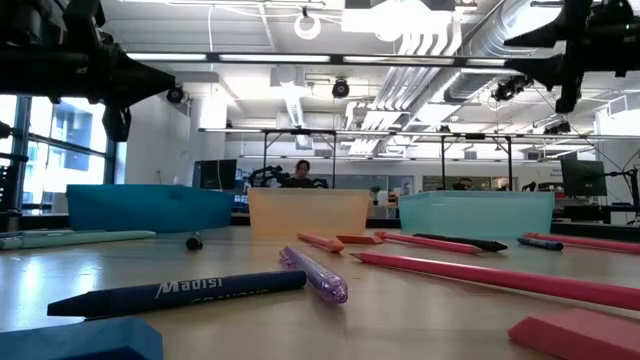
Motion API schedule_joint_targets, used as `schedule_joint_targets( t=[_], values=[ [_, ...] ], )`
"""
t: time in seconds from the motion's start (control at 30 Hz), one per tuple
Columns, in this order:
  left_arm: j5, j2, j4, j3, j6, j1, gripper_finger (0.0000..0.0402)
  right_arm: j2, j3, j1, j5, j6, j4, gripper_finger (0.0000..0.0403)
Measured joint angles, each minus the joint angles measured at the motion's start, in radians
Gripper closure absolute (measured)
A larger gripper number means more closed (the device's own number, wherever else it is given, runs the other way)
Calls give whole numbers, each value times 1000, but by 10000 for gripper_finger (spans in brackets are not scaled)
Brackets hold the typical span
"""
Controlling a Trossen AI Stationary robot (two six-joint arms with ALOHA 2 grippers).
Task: Sort crayons/erasers/pens/pencils in bins
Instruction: Put the blue crayon into the green bin
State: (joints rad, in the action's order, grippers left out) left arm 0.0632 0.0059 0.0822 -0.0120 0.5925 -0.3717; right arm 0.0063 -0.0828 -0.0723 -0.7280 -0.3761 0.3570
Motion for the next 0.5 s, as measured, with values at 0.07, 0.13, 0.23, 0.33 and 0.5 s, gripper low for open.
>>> schedule_joint_targets(
  t=[0.07,0.13,0.23,0.33,0.5],
  values=[
    [1,0,0,0,22,0,387,0,-1,0,1,-3,40,259],
    [-2,0,0,0,33,0,387,0,-20,0,23,-22,30,259],
    [-15,0,0,0,33,0,387,13,-91,0,104,-51,-41,259],
    [-17,0,0,0,33,0,387,65,-202,0,130,-92,-207,259],
    [-17,0,-2,0,33,0,387,223,-411,0,144,-273,-585,259]
  ],
)
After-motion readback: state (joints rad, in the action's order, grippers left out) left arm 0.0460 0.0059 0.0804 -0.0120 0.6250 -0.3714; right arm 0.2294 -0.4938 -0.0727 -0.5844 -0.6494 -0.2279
